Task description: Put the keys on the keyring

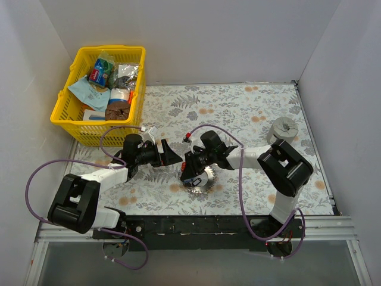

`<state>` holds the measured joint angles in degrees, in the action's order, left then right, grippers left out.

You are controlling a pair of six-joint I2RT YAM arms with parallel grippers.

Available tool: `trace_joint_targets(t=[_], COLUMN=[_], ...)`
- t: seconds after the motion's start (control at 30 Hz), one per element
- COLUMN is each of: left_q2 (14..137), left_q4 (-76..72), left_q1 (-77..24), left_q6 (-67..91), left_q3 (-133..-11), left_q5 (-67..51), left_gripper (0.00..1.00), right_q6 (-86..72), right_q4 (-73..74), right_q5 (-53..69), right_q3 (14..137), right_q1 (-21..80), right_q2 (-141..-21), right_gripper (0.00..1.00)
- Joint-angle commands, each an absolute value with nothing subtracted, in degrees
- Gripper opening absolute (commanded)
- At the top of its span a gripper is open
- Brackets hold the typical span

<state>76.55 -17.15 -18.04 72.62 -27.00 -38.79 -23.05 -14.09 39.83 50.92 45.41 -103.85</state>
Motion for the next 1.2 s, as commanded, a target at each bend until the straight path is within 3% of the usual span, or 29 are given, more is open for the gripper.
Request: trace_joint_targets(t=[0.0, 0.27, 0.6, 0.7, 0.93, 1.17], left_q2=[76.46, 76.55, 77.87, 78.13, 78.84, 81.73], left_q4=[-17.32, -17.23, -17.49, -17.67, -18.72, -18.63], left_q1=[-17.67, -17.67, -17.67, -17.67, -17.67, -17.93], left_q6=[71.54, 71.19, 71.54, 71.81, 72.16, 72.77], left_q3=[-27.07, -27.25, -27.51, -27.51, -27.69, -28.56], left_q5=[-39.64, -40.08, -41.05, -41.04, -42.54, -43.06], left_gripper=[0.95, 0.95, 0.95, 0.95, 0.95, 0.93], right_q6=[-25.13, -23.65, -14.94, -14.94, -17.48, -21.00], right_q4=[-23.19, -20.31, -0.98, 3.59, 11.16, 8.44], right_q5=[44.91, 40.09, 31.29, 28.40, 17.76, 17.75], right_q3=[48.79, 44.56, 44.12, 43.86, 45.53, 43.07], right_q1=[45.09, 39.82, 37.53, 39.10, 49.64, 50.71], right_q2=[-99.41, -92.12, -81.05, -78.67, -79.45, -79.89], right_gripper=[0.33, 0.32, 0.32, 0.34, 0.51, 0.47])
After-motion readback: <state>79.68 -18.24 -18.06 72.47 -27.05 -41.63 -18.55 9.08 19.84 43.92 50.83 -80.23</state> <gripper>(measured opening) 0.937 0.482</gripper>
